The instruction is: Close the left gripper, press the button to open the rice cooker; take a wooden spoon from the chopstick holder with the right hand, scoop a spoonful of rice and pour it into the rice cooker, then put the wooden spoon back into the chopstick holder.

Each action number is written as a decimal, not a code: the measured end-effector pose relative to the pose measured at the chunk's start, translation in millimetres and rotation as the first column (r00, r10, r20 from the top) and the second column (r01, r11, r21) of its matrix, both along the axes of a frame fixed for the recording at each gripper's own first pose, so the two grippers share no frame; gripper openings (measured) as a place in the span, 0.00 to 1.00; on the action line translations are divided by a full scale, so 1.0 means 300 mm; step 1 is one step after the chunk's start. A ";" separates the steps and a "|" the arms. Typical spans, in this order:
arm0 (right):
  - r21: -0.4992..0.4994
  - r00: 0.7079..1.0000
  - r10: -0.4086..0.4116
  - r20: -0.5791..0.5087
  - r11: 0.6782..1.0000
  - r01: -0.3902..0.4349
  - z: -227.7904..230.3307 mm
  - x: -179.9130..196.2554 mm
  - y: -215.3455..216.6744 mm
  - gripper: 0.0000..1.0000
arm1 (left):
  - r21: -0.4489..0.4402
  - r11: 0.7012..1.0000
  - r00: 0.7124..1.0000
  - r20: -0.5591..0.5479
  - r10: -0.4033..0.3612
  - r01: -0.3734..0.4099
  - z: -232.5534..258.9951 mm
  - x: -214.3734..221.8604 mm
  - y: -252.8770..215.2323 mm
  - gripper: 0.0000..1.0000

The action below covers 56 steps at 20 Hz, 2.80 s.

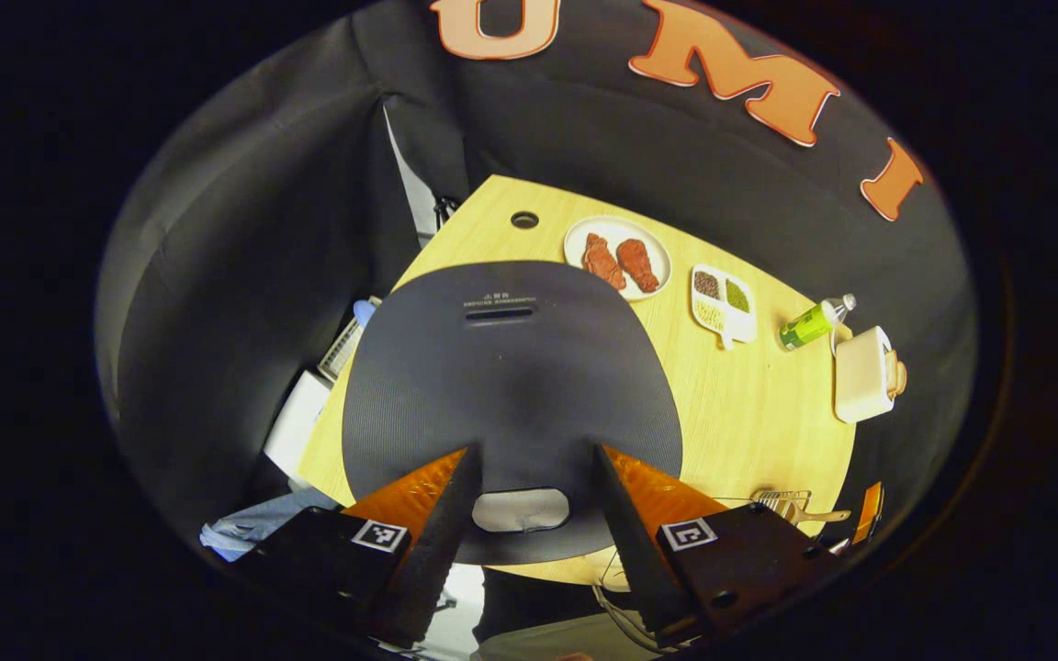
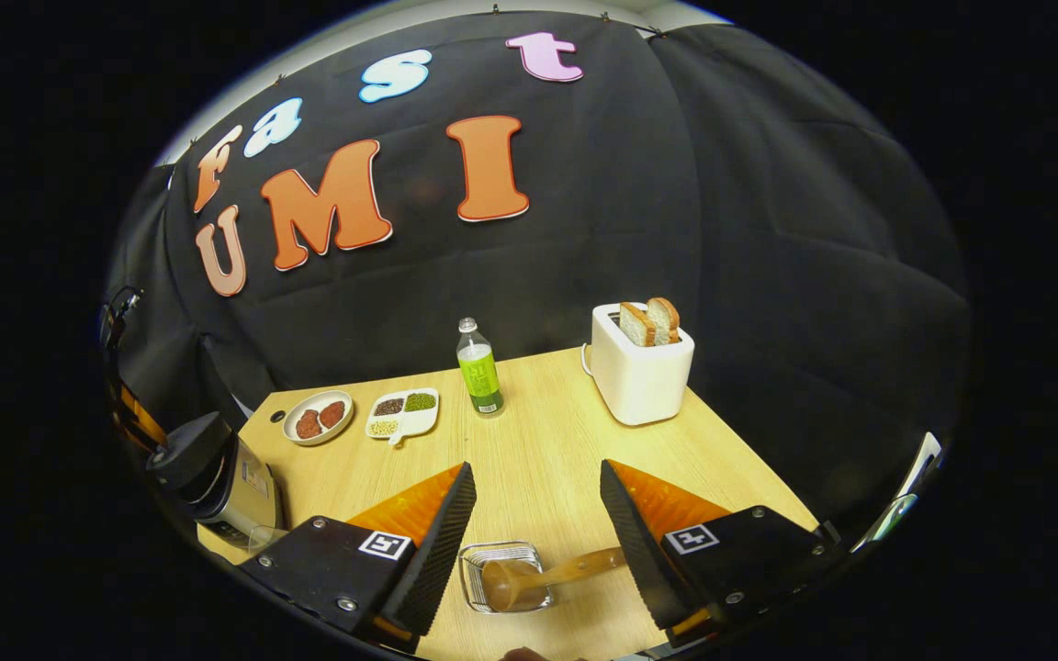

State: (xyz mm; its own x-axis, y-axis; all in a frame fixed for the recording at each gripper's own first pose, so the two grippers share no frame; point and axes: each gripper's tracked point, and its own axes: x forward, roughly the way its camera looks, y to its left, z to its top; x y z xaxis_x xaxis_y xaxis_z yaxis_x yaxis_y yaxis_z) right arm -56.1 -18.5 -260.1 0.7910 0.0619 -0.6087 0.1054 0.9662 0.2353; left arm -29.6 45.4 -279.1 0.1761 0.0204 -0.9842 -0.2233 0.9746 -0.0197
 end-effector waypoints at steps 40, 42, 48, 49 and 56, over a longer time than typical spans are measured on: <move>-0.032 0.946 0.170 0.277 0.985 -0.167 0.365 0.148 0.273 0.85 | 0.337 0.940 0.738 0.622 -0.261 0.047 0.181 0.127 0.003 0.97; -0.025 0.937 0.168 0.307 0.985 -0.168 0.407 0.153 0.271 0.85 | 0.345 0.938 0.673 0.687 -0.273 0.028 0.290 0.155 -0.013 0.99; -0.025 0.905 0.161 0.393 0.986 -0.165 0.528 0.187 0.275 0.87 | 0.375 0.927 0.468 0.819 -0.332 0.001 0.594 0.190 -0.053 1.00; -0.026 0.897 0.160 0.413 0.986 -0.164 0.554 0.192 0.275 0.93 | 0.370 0.929 0.437 0.835 -0.334 0.003 0.637 0.189 -0.069 1.00; -0.056 0.846 0.174 0.504 0.984 -0.169 0.660 0.199 0.293 0.88 | 0.315 0.949 0.298 0.903 -0.309 0.029 0.763 0.154 -0.164 1.00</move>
State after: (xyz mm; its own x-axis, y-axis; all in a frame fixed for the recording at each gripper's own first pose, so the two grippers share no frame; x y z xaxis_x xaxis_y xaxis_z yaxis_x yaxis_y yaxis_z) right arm 3.6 69.5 -62.1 0.9666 0.2215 -0.1289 -0.1931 0.9602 0.2019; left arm 16.5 -3.7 -50.1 0.9921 0.0315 -0.1217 -0.0194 0.9949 0.0994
